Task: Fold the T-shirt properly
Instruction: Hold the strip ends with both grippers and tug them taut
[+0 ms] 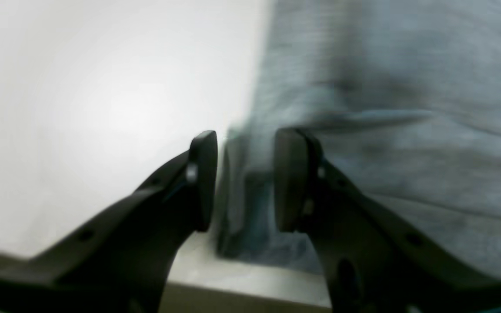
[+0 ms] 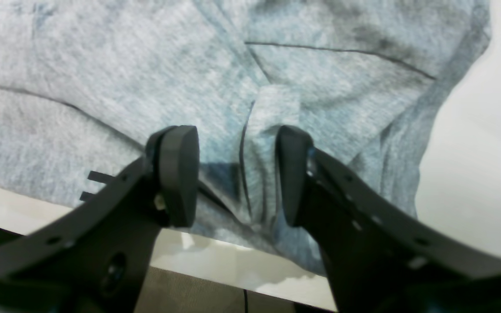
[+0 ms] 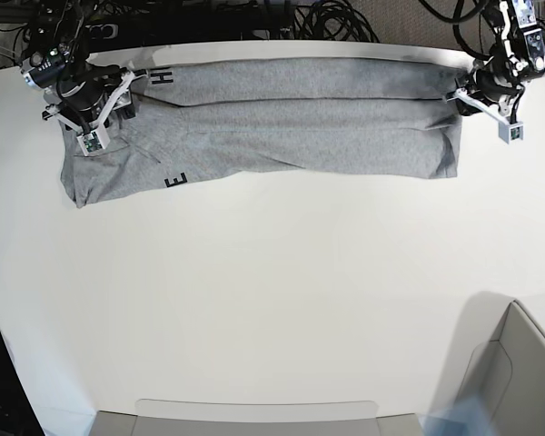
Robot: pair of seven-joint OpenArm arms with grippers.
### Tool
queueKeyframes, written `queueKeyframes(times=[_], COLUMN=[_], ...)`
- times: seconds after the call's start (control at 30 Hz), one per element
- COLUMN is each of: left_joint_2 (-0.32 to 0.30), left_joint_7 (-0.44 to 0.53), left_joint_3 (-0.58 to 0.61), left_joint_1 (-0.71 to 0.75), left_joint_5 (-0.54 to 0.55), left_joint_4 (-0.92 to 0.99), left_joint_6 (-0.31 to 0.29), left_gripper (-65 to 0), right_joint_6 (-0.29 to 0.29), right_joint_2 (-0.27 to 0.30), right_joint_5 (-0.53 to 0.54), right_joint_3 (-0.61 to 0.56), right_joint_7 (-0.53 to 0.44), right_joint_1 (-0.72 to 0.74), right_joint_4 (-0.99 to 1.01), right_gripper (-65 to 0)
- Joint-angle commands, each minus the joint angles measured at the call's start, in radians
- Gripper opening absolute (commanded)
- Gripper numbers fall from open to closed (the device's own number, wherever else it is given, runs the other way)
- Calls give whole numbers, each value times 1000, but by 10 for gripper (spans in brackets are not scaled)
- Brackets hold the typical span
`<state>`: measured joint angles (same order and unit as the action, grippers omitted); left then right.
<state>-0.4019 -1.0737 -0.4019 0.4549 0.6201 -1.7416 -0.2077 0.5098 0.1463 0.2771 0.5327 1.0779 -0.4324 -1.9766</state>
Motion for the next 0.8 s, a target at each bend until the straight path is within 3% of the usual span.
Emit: queueKeyframes(times=[0.0,0.07,0.3,0.4,0.53,0.77], left_joint_2=[-13,-12,-29,-33,-33,-32], left_joint_7=[16,11,-26,-15,74,97], left_joint_3=[-16,-45,-41,5,13,13], left_joint_1=[-2,2,29,23,5,-40], left_joint_5=[11,13,14,11,13,14], left_joint_4=[-28,-62,-154,-99,18,137], left_joint_6=[-19,-46,-49,-48,-49,-52], left_gripper=[-424,-424,-404,-403,-405,-405], right_joint_6=[3,3,3,3,3,3], right_joint_2=[11,9,9,9,9,9], right_joint_5=[7,7,7,7,7,7], right_joint_3=[4,4,4,4,4,5], right_joint_7=[-12,-12,-12,-12,-12,-12], right_joint_1=[2,2,2,2,-1,-3], right_joint_4=[-16,-16,-16,-16,-16,-16], right_gripper=[-356,-356,-356,-356,-356,-356])
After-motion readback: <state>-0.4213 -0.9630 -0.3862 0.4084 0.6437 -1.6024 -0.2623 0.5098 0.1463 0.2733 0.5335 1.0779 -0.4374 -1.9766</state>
